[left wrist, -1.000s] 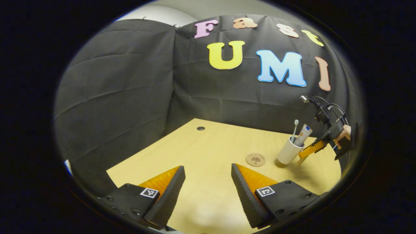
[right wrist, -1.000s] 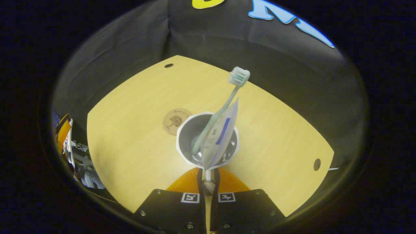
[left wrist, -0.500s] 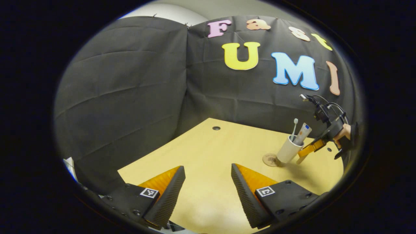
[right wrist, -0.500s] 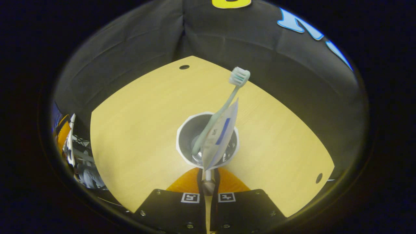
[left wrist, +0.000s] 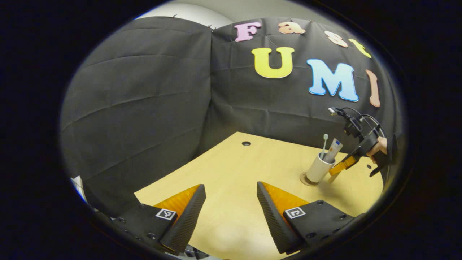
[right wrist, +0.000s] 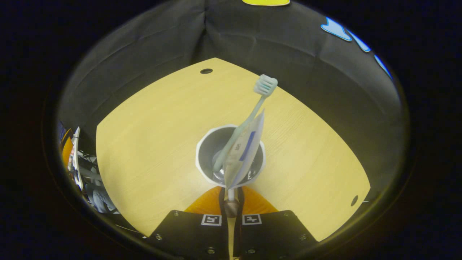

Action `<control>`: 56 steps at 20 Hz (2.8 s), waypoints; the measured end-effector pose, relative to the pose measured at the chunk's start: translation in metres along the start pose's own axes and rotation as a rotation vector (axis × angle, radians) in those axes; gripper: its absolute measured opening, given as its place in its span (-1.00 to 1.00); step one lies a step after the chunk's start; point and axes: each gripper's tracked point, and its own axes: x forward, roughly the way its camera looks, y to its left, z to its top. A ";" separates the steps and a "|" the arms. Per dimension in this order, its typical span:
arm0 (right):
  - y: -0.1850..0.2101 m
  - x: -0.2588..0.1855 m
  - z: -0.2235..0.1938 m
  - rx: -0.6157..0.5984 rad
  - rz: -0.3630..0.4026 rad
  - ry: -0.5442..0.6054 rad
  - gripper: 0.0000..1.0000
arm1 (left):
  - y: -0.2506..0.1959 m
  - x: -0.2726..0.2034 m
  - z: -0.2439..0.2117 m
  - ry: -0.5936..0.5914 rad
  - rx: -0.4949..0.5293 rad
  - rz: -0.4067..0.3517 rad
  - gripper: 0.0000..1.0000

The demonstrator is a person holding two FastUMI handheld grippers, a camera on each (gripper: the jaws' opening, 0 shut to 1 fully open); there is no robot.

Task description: Put the toothbrush and toothpaste on the desktop into the cup, then pick up the cup and place it on the coaster on the desktop.

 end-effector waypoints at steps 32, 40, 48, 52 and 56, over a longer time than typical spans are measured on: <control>-0.011 -0.022 0.005 -0.023 -0.085 -0.045 0.21 | -0.057 0.005 0.013 0.000 0.059 -0.126 0.86; -0.020 -0.109 -0.006 0.083 -0.172 -0.231 0.19 | -0.129 -0.001 0.053 -0.067 0.132 -0.287 0.84; -0.024 -0.243 -0.027 0.214 -0.378 -0.513 0.19 | -0.215 -0.020 0.107 -0.183 0.179 -0.454 0.86; -0.013 -0.289 -0.033 0.268 -0.447 -0.647 0.19 | -0.252 -0.034 0.135 -0.235 0.180 -0.516 0.84; -0.006 -0.317 -0.040 0.313 -0.510 -0.761 0.19 | -0.272 -0.055 0.161 -0.292 0.172 -0.555 0.83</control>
